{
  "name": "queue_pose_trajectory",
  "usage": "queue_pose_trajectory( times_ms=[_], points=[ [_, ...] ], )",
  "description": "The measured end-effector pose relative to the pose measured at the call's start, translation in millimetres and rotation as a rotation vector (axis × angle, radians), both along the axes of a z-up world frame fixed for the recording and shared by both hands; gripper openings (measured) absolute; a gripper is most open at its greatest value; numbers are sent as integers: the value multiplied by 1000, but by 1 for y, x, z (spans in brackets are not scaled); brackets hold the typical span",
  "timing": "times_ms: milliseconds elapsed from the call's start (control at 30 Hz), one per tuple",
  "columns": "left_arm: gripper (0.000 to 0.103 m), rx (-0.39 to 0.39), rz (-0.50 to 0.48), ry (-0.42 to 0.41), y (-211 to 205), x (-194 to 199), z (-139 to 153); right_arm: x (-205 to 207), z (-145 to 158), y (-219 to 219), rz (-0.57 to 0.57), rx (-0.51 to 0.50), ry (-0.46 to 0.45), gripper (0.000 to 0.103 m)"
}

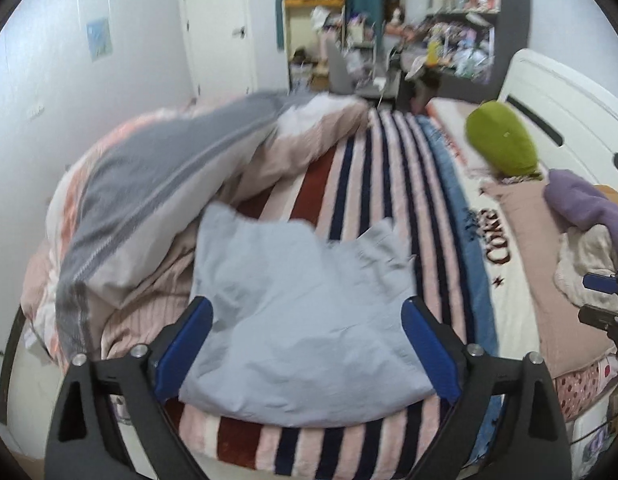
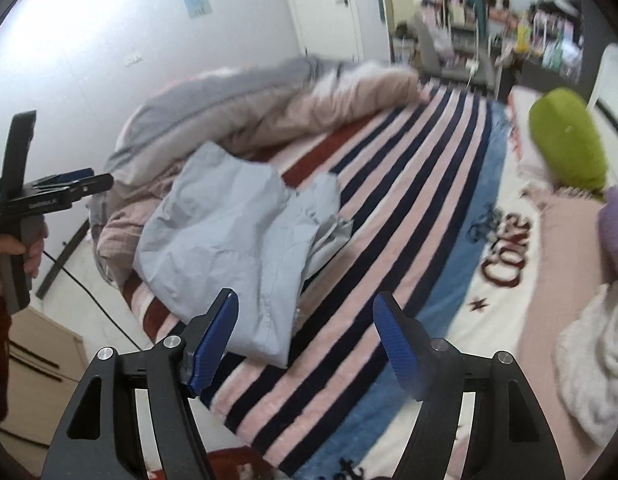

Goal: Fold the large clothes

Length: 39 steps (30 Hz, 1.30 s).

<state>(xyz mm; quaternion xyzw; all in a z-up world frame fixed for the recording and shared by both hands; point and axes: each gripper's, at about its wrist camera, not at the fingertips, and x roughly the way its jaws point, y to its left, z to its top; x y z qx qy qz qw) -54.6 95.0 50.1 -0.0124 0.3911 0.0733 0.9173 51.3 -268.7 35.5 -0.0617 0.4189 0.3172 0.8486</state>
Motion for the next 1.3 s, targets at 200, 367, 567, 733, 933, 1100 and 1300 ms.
queue_pose_trajectory(
  times_ms=[200,367,567,733,933,1100,1300],
  points=[
    [102,16,-34,-174,-53,-21,0,-46,22,-35,-74,35,-158,84],
    [102,25,-32,-335,-80,-21,-60,-73,-15,-47,-170,56,-316,97],
    [102,46,-86,-430,-99,-4,-142,-74,-105,-51,-225,107,-421,97],
    [102,88,-106,-486,-107,0,-187,-69,-155,-49,-245,96,-495,97],
    [102,98,-109,-562,-108,-6,-214,-71,-183,-47,-257,105,-558,97],
    [102,110,-124,-604,-111,-15,-218,-80,-193,-49,-271,125,-592,97],
    [102,96,-127,-641,-113,-32,-213,-91,-191,-51,-290,129,-620,97]
  ],
)
